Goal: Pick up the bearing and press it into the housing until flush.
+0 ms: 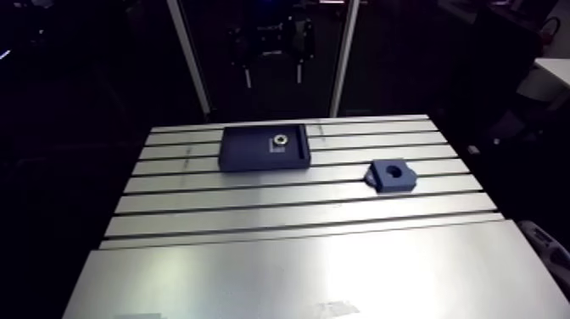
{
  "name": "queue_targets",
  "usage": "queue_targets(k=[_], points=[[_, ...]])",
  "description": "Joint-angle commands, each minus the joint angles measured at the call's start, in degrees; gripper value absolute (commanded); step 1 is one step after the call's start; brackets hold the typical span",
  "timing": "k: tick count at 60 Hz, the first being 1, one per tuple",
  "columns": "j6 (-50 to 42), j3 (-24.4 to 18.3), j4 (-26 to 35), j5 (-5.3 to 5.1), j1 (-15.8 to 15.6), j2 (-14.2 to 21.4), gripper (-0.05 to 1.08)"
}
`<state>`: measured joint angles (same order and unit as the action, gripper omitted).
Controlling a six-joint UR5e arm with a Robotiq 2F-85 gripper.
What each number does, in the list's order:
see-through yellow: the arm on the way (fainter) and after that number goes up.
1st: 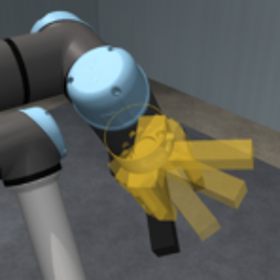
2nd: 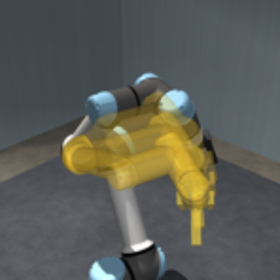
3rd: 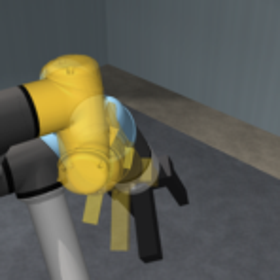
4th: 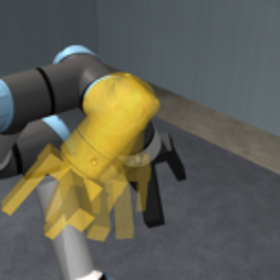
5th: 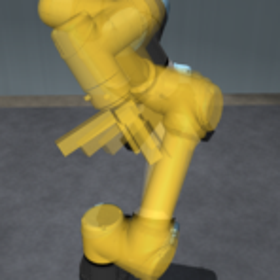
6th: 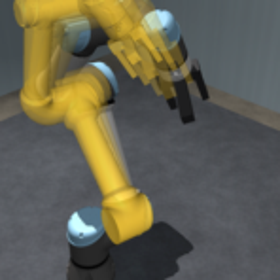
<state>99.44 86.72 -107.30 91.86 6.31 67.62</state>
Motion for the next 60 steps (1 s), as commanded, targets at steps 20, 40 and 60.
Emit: queue_targets(k=[20, 40, 60], points=[[-2.0, 0.4, -3.2, -0.32, 0.4, -4.1, 0.15], [-2.5, 0.2, -3.3, -0.14, -0.1, -7.4, 0.24], [-2.4, 0.2, -6.5, -0.23, -0.1, -9.8, 0.25]])
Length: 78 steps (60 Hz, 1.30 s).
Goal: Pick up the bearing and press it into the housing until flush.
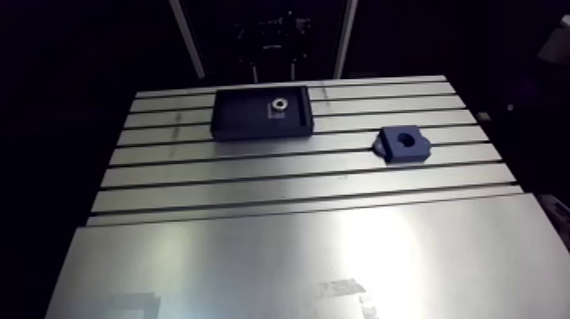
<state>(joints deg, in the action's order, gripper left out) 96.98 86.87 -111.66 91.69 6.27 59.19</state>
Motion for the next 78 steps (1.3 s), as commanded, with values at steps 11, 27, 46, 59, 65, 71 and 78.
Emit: queue_targets(k=[11, 27, 46, 59, 65, 71, 78], points=[[0.1, 0.0, -2.4, 0.02, -0.1, -2.3, 0.25], [0.5, 0.3, -4.5, 0.02, 0.0, -3.2, 0.25], [0.7, 0.4, -4.7, 0.11, 0.3, -4.0, 0.26], [0.8, 0.4, -4.7, 0.11, 0.5, -4.7, 0.26], [0.7, 0.4, -4.7, 0.11, 0.4, -4.7, 0.26], [0.8, 0.4, -5.6, 0.11, 0.5, -5.2, 0.27], [0.8, 0.4, -5.9, 0.11, 0.4, -5.4, 0.28]])
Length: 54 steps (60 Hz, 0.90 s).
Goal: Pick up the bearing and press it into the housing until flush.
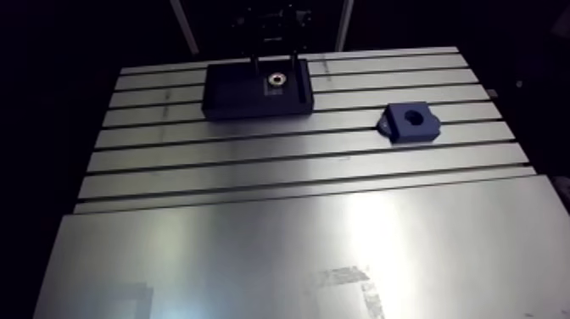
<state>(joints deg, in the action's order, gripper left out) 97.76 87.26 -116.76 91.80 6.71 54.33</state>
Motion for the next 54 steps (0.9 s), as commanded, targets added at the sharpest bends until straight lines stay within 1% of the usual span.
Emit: queue_targets(k=[1, 11, 13, 24, 38, 54], points=[[0.0, 0.1, -0.8, 0.00, 0.0, -0.5, 0.28], [0.0, 0.1, -0.8, 0.00, 0.0, -0.6, 0.29], [0.0, 0.1, -0.8, 0.00, 0.0, -0.7, 0.31], [0.0, 0.1, -0.8, 0.00, -0.1, -0.7, 0.32], [0.0, 0.5, -0.9, 0.00, 0.0, -0.8, 0.38], [0.1, 0.8, -1.2, 0.09, 0.1, -0.7, 0.39]])
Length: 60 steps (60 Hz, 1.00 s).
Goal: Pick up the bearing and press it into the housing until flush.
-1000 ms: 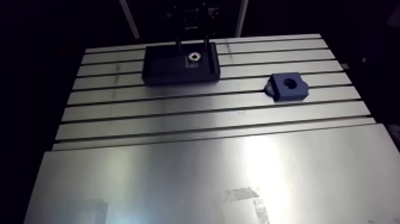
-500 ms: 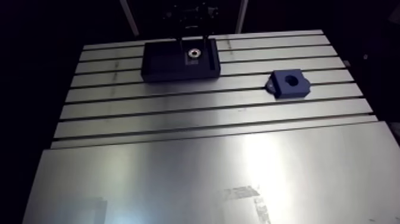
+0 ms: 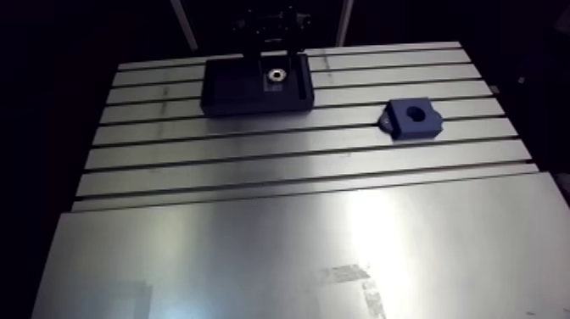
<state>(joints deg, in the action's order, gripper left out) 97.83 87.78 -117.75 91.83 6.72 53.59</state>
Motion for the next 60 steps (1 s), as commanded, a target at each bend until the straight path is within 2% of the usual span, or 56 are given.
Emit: queue_targets(k=[1, 60], points=[[0.0, 0.3, -0.2, 0.06, 0.0, 0.0, 0.39], [0.1, 0.6, -0.2, 0.06, 0.0, 0.0, 0.47]])
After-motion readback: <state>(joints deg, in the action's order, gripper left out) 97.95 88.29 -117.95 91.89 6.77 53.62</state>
